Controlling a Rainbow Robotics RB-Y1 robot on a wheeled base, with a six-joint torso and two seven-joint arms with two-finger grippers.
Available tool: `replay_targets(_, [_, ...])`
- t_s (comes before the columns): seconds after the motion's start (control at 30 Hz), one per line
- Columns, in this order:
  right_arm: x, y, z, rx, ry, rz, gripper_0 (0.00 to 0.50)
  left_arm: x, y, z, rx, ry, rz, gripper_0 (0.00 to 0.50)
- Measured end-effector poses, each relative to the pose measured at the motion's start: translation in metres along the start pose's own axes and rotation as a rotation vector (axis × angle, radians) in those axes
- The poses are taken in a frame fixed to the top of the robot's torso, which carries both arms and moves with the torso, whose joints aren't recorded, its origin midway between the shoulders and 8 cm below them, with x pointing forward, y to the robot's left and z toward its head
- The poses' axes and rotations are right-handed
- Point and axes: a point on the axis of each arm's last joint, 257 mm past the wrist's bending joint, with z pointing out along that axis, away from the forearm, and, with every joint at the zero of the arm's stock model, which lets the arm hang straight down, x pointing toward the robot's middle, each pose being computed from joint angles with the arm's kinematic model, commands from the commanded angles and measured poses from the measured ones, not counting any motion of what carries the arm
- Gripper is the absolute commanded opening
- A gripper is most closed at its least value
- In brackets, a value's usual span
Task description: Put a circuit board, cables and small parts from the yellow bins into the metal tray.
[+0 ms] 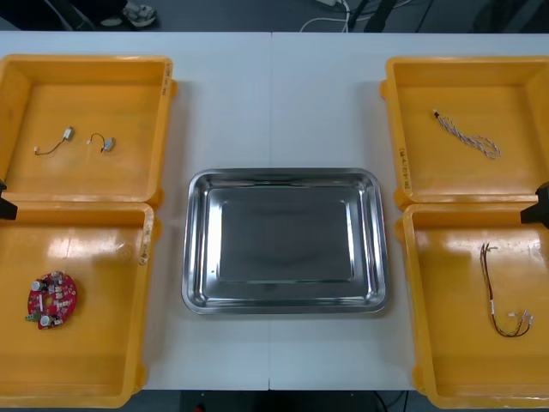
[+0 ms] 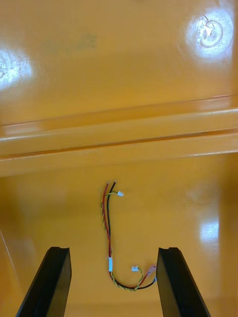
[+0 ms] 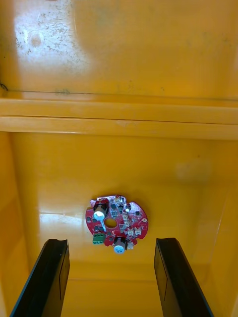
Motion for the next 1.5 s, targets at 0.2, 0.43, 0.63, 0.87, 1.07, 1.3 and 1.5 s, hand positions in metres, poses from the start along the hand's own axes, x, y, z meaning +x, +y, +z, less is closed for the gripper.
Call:
replay_targets(0.2, [0.0, 0.0, 0.0, 0.0, 0.0, 0.0, 0.5, 0.0, 0.0, 0.0, 0.0, 0.0, 0.0, 0.5])
replay_targets(0.43, [0.0, 0.0, 0.0, 0.0, 0.0, 0.0, 0.5, 0.0, 0.0, 0.0, 0.0, 0.0, 0.0, 0.5])
replay_targets(0.63, [-0.009, 0.002, -0.003, -0.01, -0.034, 0.002, 0.5, 0.0, 0.0, 0.0, 0.0, 0.0, 0.0, 0.5])
replay_targets(0.87, [-0.017, 0.001, -0.008, -0.014, -0.064, 0.007, 0.5, 0.01, -0.001, 0.004, 0.009, 0.028, -0.001, 0.5])
replay_targets(1.07, [-0.016, 0.001, -0.008, -0.013, -0.062, 0.008, 0.5, 0.013, -0.007, 0.002, 0.036, 0.042, 0.016, 0.5])
replay_targets(1.3, [-0.002, -0.004, -0.001, -0.006, -0.034, 0.013, 0.5, 0.013, -0.001, -0.002, 0.022, 0.044, 0.123, 0.5])
replay_targets(1.5, [0.018, -0.005, 0.006, -0.006, -0.017, 0.005, 0.5, 0.018, 0.004, -0.001, 0.022, 0.051, 0.394, 0.5])
